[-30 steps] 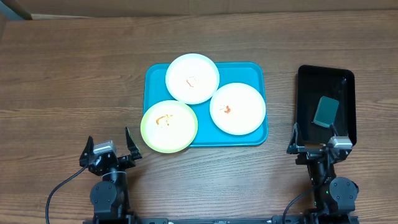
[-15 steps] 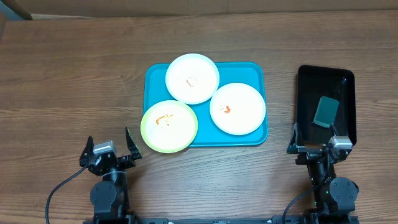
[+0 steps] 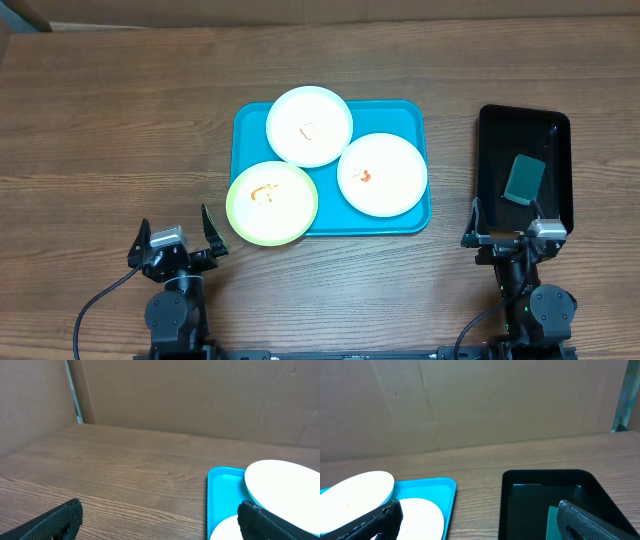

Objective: Clean dirty plates on tray and stack at the side

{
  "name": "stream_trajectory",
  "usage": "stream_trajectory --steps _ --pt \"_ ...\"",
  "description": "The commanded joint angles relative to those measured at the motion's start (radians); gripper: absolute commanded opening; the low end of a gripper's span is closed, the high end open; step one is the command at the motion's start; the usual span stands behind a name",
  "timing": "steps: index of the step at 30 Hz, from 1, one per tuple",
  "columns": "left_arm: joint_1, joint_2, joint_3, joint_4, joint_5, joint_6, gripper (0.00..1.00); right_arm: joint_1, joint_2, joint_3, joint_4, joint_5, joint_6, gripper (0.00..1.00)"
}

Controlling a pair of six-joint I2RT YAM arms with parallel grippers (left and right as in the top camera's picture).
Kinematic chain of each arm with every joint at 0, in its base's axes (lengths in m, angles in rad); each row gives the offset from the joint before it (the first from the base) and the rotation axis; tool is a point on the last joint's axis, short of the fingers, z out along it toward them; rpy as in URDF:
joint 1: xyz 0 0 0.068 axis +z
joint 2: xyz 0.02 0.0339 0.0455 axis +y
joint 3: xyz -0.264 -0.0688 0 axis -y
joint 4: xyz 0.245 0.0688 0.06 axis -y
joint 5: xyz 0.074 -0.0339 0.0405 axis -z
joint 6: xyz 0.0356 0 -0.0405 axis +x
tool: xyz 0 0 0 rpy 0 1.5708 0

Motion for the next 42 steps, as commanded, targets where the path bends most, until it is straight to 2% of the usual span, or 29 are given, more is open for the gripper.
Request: stream_trajectory --steps 1,21,23,29,42 --pt "0.0 0.0 -0.003 0.004 -0.017 0.016 1.0 0.005 -0.002 -0.01 0.003 0.006 0.003 1.0" --pt "0.0 0.0 -0.003 0.005 -0.011 0.015 1.0 0.005 -0.002 -0.01 0.004 0.006 0.003 1.0" --pt "0.0 0.0 -0.003 0.004 0.017 0.014 1.0 0.005 -0.002 -0.01 0.004 0.006 0.003 1.0" --pt "0.0 0.0 -0.003 -0.005 0.22 -0.116 1.0 0.005 -0.002 -0.01 0.002 -0.014 0.004 1.0" --pt "0.0 0.0 -0.003 -0.018 0.24 -0.152 1.0 0.005 -0.002 -0.01 0.001 -0.017 0.08 1.0"
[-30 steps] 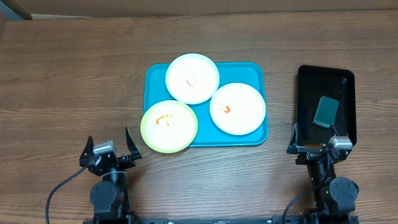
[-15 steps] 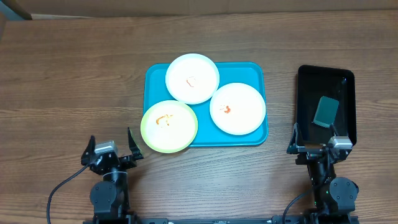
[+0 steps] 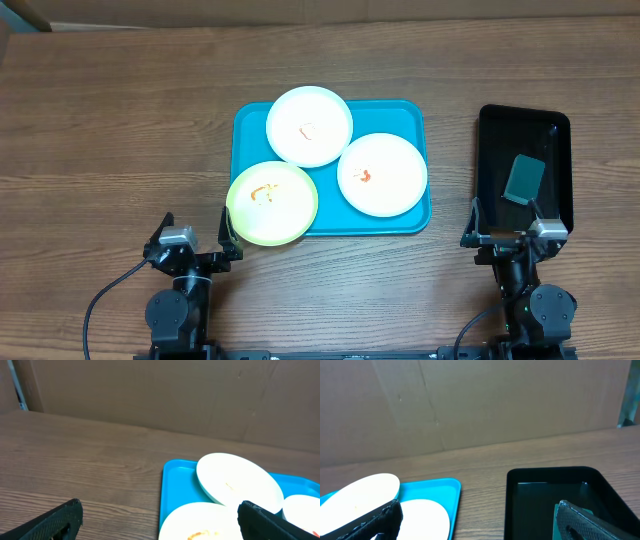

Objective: Clean dirty plates on tray and stack at the side

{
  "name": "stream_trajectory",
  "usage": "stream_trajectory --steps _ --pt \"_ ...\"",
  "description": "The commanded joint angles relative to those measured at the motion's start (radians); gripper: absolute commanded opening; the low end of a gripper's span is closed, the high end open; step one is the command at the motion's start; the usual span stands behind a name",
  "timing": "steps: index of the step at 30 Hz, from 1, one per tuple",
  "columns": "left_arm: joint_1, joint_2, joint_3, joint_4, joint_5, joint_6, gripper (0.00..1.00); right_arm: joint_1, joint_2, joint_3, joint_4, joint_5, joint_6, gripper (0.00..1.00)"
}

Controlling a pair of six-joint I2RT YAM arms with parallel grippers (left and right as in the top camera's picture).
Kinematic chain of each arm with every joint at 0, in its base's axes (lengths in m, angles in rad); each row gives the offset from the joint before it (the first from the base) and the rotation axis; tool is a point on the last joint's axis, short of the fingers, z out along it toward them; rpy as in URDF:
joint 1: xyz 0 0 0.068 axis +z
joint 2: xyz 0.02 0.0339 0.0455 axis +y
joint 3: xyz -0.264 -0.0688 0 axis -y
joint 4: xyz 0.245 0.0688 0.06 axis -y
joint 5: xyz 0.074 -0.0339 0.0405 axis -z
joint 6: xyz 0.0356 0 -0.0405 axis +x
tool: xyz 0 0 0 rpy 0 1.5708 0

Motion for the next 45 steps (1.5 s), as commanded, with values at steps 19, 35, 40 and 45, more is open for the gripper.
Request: stream_trajectory --steps 19,35,40,45 --pt "0.0 0.278 0.329 -0.297 0.072 -0.047 1.0 0.005 0.16 0.237 -0.24 -0.006 0.064 1.0" --pt "0.0 0.724 0.74 -0.601 0.159 -0.047 1.0 0.004 0.682 0.65 -0.515 -0.049 0.064 1.0" --pt "0.0 0.789 0.805 -0.652 0.181 -0.047 1.0 0.004 0.865 0.823 -0.648 -0.124 0.064 1.0" --pt "0.0 0.794 0.806 -0.655 0.213 -0.047 1.0 0.005 1.032 1.002 -0.771 -0.138 0.064 1.0"
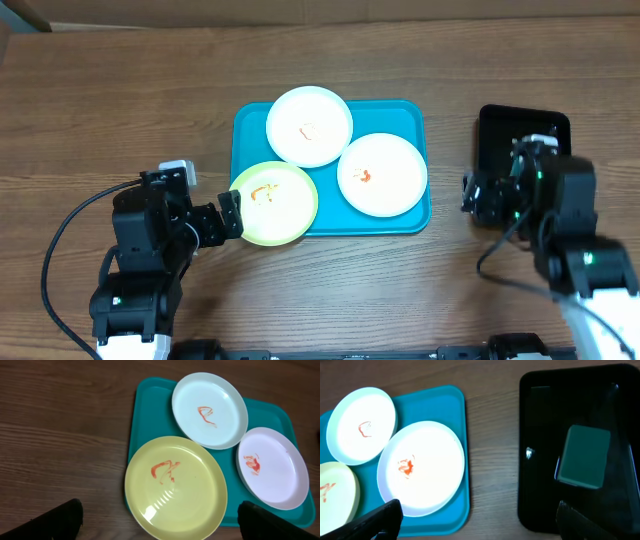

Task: Clean dirty plates on tray and stack at the side
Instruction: 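Move the right gripper over the black tray to the green sponge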

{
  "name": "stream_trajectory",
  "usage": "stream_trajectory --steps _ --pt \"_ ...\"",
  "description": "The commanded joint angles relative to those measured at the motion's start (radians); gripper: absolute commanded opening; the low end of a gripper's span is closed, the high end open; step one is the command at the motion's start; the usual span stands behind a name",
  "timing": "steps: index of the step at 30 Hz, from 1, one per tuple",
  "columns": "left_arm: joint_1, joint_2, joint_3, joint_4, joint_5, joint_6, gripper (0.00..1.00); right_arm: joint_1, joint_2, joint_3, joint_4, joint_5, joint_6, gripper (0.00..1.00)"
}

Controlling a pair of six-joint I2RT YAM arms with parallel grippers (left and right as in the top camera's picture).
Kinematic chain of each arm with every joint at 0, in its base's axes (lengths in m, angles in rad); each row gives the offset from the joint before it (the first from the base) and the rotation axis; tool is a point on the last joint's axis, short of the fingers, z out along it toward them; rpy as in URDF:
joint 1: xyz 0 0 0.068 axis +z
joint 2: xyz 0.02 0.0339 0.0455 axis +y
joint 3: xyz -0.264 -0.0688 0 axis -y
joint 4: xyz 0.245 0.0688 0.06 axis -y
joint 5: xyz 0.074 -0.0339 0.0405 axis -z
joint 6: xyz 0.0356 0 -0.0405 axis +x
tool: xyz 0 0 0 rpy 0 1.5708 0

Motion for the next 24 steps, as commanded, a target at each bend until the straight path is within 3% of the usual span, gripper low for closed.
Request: stream_trajectory --steps 1,6,11,18,24 --pt "0.0 0.0 0.028 -0.002 0.037 -0.006 1.0 0.005 0.076 0.126 -0.042 -0.039 0.006 1.0" --pt "0.0 0.0 0.028 -0.001 0.038 -0.006 1.0 0.001 0.105 0.194 -0.021 -0.016 0.007 1.0" --pt "0.0 0.0 0.027 -0.002 0.038 -0.006 1.0 -0.06 0.119 0.194 -0.002 0.096 0.119 1.0" --pt "0.0 0.0 0.028 0.002 0.039 -0.006 1.0 -0.224 0.203 0.257 0.0 -0.059 0.123 1.0" --pt "0.0 0.0 0.027 0.002 0.039 -0.006 1.0 -0.297 0.349 0.333 -0.08 -0.068 0.123 0.99"
